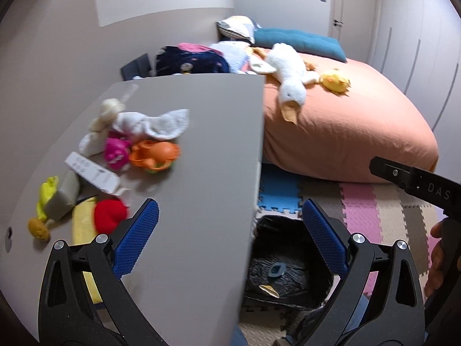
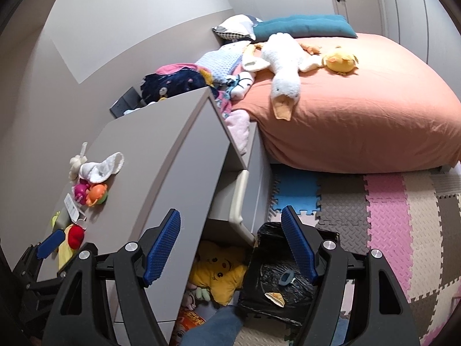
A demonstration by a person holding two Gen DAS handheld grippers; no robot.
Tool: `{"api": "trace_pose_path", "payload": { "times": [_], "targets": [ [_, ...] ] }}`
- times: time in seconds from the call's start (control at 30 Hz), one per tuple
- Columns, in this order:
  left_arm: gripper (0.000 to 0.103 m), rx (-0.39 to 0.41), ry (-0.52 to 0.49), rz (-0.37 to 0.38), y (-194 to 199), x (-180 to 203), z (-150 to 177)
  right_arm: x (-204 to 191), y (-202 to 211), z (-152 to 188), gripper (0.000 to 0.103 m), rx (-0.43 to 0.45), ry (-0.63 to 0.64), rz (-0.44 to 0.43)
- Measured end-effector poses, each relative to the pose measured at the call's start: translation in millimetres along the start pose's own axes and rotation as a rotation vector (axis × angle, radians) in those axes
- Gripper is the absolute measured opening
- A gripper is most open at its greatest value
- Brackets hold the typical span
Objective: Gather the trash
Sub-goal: 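Move both open tools back over the table items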
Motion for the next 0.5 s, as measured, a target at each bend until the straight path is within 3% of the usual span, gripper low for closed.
{"api": "trace_pose_path", "payload": {
  "times": [0.5],
  "targets": [
    [0.097, -0.028, 0.092, -0.12, -6.3, -88.7, 19.3, -71.4, -31.0, 12.2, 0.073, -0.04, 0.119, -0.045]
  ]
}}
Point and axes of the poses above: each gripper's, at about its wrist camera, not at the fingertips, and y roughly against the way its jaws point, x to its right, z to its underside, the point moved 10 cm from there along -y, roughly the way its jaws point, and after that the axes turned 12 degrees about -z, right-handed, at the moved point
